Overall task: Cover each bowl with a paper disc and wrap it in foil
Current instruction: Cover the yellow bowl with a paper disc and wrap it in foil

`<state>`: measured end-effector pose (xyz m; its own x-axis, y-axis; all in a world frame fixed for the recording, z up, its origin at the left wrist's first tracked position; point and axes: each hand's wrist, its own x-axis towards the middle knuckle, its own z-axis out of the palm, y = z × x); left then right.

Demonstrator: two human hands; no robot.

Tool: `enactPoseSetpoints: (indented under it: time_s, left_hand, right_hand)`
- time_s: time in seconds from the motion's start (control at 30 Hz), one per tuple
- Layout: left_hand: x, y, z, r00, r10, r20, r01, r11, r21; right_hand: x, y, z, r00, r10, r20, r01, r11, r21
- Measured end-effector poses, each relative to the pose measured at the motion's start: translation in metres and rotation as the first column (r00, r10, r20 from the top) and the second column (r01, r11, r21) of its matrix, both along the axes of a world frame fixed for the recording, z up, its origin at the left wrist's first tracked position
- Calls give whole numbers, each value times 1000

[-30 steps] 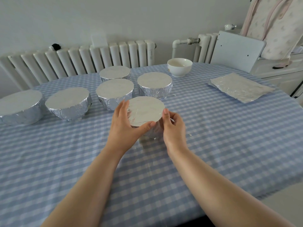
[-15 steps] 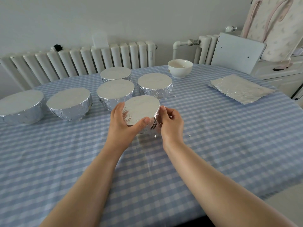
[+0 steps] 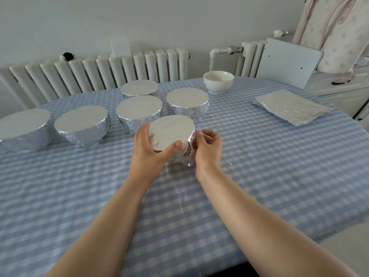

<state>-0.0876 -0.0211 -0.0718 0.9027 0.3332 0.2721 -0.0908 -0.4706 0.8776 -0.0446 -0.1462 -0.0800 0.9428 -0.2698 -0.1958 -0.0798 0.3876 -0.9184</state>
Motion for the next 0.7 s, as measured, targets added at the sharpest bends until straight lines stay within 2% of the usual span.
enactPoseSetpoints:
  time_s: [0.33, 0.63, 0.7]
  left_hand:
    - [3, 1, -6, 1000, -12, -3, 12, 999, 41]
    - [3, 4, -8, 1000, 3, 6, -3, 1000, 12]
    - [3, 3, -8, 1000, 13, 11, -13, 1000, -8]
  right_hand:
    - [8, 0, -5, 997, 1, -71, 10, 988, 157]
    - [7, 4, -9, 1000, -2, -11, 3, 998, 66]
    - [5, 2, -7, 1000, -7, -7, 8, 994, 111]
